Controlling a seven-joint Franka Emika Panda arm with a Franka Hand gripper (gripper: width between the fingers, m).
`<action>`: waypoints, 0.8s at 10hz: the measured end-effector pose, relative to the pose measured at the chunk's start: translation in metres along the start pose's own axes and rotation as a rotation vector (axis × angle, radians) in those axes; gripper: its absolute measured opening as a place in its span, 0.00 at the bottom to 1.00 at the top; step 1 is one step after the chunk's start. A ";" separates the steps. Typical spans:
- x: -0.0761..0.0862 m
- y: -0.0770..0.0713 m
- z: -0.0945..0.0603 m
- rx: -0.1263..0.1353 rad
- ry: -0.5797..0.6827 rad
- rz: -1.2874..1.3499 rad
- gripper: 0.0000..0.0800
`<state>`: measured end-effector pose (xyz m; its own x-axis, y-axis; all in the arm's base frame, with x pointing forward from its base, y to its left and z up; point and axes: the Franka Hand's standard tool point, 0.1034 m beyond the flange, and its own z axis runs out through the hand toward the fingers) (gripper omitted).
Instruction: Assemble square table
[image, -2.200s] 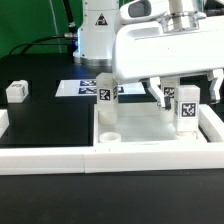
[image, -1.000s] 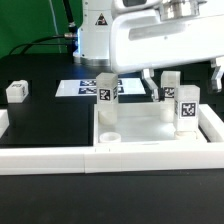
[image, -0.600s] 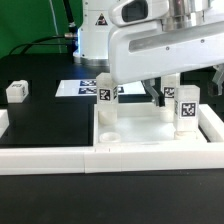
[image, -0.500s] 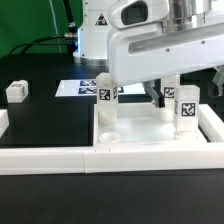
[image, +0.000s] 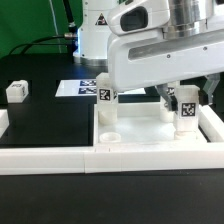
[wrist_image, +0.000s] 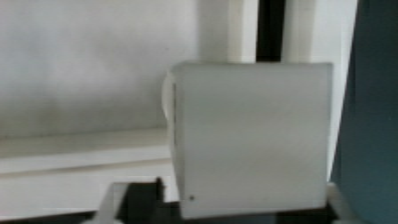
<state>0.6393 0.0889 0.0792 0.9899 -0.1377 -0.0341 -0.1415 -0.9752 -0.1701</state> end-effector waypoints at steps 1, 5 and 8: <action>0.000 0.000 0.000 0.000 0.000 0.070 0.14; 0.000 0.000 0.000 0.000 0.000 0.244 0.00; 0.002 0.003 -0.003 -0.002 -0.003 0.233 0.00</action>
Offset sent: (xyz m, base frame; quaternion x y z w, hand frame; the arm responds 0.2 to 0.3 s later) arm 0.0000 0.0000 0.0000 0.0000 0.0000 0.1296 0.9916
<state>0.6405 0.0849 0.0820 0.9304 -0.3587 -0.0751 -0.3662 -0.9175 -0.1555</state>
